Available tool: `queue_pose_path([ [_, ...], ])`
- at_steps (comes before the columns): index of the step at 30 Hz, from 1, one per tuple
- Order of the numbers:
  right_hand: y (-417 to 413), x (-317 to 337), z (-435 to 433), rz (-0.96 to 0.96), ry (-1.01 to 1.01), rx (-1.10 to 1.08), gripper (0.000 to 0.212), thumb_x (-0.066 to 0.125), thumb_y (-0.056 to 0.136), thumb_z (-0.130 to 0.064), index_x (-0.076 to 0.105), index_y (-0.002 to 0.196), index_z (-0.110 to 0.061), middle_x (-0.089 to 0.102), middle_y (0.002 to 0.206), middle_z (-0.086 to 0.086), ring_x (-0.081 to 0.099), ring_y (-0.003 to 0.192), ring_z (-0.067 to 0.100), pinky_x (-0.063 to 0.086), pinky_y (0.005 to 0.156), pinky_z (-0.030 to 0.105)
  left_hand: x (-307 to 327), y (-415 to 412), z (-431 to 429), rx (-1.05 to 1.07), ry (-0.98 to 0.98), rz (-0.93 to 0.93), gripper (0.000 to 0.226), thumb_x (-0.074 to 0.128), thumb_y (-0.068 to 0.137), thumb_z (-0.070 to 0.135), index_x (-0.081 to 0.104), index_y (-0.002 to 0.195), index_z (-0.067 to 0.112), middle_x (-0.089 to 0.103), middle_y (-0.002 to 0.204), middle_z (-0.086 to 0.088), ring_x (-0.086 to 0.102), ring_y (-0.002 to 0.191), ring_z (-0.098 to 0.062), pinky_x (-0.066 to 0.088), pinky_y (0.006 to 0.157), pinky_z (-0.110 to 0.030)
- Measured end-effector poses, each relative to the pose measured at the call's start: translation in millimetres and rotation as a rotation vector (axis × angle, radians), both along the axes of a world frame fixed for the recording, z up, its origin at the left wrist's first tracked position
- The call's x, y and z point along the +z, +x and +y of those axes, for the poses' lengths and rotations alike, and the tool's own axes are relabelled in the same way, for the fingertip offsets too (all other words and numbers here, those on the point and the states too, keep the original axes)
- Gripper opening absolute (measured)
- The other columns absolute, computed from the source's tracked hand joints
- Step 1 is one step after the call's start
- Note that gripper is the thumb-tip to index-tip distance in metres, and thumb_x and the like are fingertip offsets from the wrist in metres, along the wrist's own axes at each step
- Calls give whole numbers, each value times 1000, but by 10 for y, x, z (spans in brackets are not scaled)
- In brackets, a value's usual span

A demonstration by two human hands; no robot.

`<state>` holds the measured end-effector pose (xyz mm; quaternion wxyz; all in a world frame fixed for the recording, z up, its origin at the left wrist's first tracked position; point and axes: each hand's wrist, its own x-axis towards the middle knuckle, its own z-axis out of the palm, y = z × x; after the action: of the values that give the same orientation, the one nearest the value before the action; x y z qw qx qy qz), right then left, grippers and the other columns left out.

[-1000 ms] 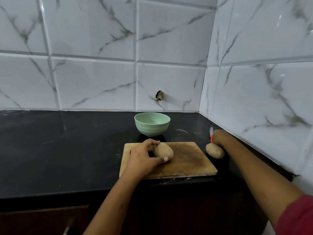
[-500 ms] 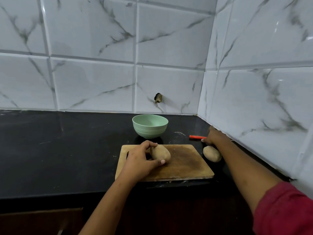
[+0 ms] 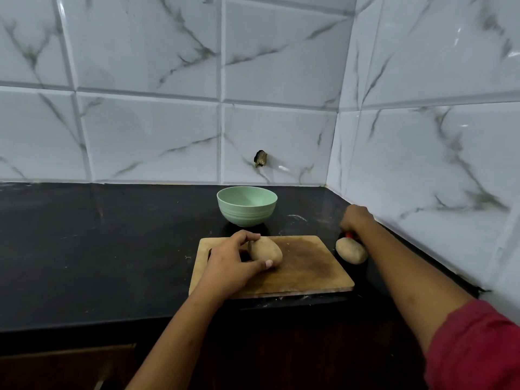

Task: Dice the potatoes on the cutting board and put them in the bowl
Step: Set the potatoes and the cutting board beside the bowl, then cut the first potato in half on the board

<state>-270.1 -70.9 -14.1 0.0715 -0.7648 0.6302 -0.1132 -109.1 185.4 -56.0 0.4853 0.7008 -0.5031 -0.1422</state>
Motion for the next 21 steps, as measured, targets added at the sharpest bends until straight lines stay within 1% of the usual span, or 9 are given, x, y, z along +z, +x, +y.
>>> queue_pose_path([
  [2,-1,56,27,-201,-11,11,24,56,92,-13,52,70,-6,56,61,8,53,47,16,38,43,22,10,-7,7,-3,1,-3,51,79,74,30,57,120,32,53,115,17,52,107,-4,42,86,-21],
  [4,28,194,183,-514,28,68,20,54,97,-20,57,89,-2,58,72,12,55,43,16,42,42,19,14,-9,15,0,-6,-6,51,79,75,30,58,121,31,53,114,18,52,104,-1,40,83,-19],
  [6,28,361,481,-759,90,172,14,51,97,-11,56,109,-8,55,82,10,53,52,15,46,44,21,14,-12,-2,1,-12,-8,52,78,76,30,58,123,30,54,115,16,52,104,-2,40,84,-18],
  [7,17,432,707,-779,124,253,17,50,97,-10,55,113,-14,55,82,8,50,56,13,44,45,21,13,-14,2,3,-15,-7,53,78,76,30,58,124,30,54,115,16,52,105,-2,40,84,-18],
  [12,-123,456,1757,-391,67,622,30,50,98,-18,60,125,-27,64,81,-7,52,64,4,38,57,18,5,-15,15,9,-35,-4,56,77,77,30,57,129,27,57,119,14,53,107,-3,41,86,-18],
  [14,-130,419,1947,-232,8,645,33,49,99,-21,58,131,-26,67,93,-6,59,84,5,42,69,17,0,-21,11,22,-39,-19,56,77,77,30,57,129,26,58,125,10,54,107,-4,42,89,-20],
  [16,-107,399,2031,-150,-20,621,34,47,100,-24,56,133,-27,66,114,-2,59,105,13,44,89,27,-4,-29,3,28,-43,-36,57,78,77,29,57,130,24,58,127,7,55,107,-6,43,91,-20],
  [18,-80,373,2056,-127,-23,586,34,46,100,-26,56,133,-28,64,120,-1,58,109,16,44,98,35,-4,-38,7,22,-53,-50,56,77,77,27,57,129,23,59,127,7,55,106,-5,41,89,-18],
  [21,-55,322,2059,-104,-41,557,32,46,100,-24,59,129,-23,65,111,2,62,100,19,48,94,39,-2,-44,10,12,-65,-71,52,77,78,25,60,127,23,60,127,7,55,108,-6,40,89,-18],
])
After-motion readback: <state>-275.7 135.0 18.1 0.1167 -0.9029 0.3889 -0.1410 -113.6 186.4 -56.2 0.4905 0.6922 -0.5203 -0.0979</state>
